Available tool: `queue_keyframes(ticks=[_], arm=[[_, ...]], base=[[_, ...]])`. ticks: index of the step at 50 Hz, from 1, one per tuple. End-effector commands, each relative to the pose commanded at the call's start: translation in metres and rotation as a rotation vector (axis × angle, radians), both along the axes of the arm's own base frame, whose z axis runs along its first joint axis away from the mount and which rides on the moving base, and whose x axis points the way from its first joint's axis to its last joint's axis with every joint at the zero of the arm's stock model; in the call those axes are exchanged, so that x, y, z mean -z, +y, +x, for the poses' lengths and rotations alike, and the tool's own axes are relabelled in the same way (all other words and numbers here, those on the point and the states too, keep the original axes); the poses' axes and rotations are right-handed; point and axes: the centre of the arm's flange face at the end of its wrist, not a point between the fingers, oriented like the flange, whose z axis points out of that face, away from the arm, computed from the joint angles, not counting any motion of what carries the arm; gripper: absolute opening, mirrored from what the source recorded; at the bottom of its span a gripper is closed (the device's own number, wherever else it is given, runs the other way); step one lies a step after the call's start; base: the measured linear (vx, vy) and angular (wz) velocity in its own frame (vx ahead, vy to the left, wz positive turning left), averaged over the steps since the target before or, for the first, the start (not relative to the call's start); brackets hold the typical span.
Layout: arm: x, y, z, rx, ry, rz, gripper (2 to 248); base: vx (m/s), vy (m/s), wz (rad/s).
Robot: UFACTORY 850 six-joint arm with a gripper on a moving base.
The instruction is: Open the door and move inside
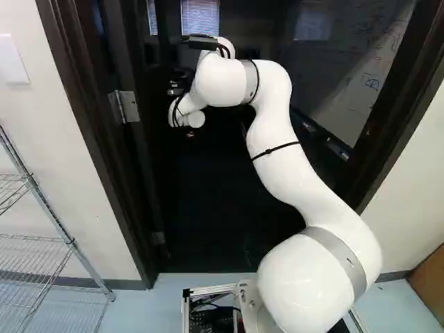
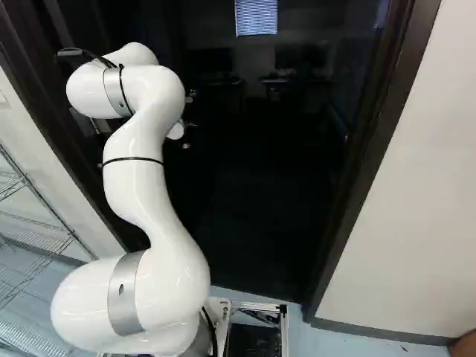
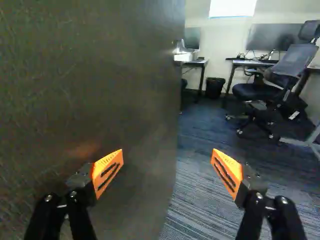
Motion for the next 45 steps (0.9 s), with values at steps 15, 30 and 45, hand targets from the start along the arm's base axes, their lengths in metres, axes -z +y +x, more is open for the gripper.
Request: queue_keyframes(ticks=[15,30,45], arm=[[0.0001,0.0015,0.0000,-0.009,-0.003,-0.007,247],[0.0001,0.0038,-0.0008,-0.042,-0.013,-0.034,247],[0.0002,0.0075,-0.0023,-0.098,-0.029,-0.080,247]], base=[[0.000,0.000,0.000],[0.000,0.000,0.000],[0.000,0.000,0.000]])
